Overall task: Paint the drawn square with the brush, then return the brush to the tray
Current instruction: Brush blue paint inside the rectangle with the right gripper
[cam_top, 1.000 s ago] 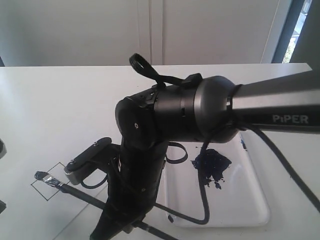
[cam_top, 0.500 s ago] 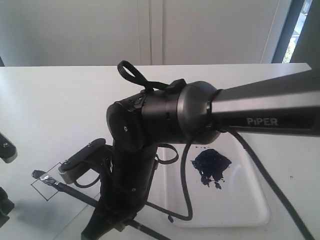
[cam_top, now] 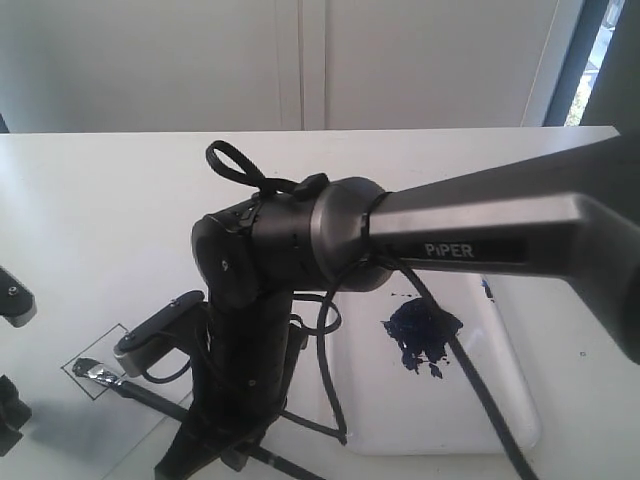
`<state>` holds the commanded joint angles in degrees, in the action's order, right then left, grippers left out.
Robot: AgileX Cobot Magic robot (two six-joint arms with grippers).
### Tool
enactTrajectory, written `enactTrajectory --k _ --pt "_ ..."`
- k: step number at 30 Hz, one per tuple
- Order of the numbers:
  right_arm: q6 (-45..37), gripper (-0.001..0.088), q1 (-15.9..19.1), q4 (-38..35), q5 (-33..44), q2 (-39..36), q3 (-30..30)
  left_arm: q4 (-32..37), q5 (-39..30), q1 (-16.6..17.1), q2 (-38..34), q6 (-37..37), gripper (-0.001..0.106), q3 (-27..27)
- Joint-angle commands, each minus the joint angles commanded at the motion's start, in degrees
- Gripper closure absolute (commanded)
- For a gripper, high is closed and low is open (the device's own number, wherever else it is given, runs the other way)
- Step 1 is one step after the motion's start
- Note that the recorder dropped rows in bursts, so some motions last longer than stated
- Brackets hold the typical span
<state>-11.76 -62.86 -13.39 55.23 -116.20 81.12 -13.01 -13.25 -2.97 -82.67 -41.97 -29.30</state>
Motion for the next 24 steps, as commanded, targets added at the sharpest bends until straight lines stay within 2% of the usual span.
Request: enactTrajectory --k 24 --pt "0.15 0.0868 0.00 0.24 1.47 -0.30 1.75 -0.27 -0.04 0.00 0.00 0.00 0.055 0.00"
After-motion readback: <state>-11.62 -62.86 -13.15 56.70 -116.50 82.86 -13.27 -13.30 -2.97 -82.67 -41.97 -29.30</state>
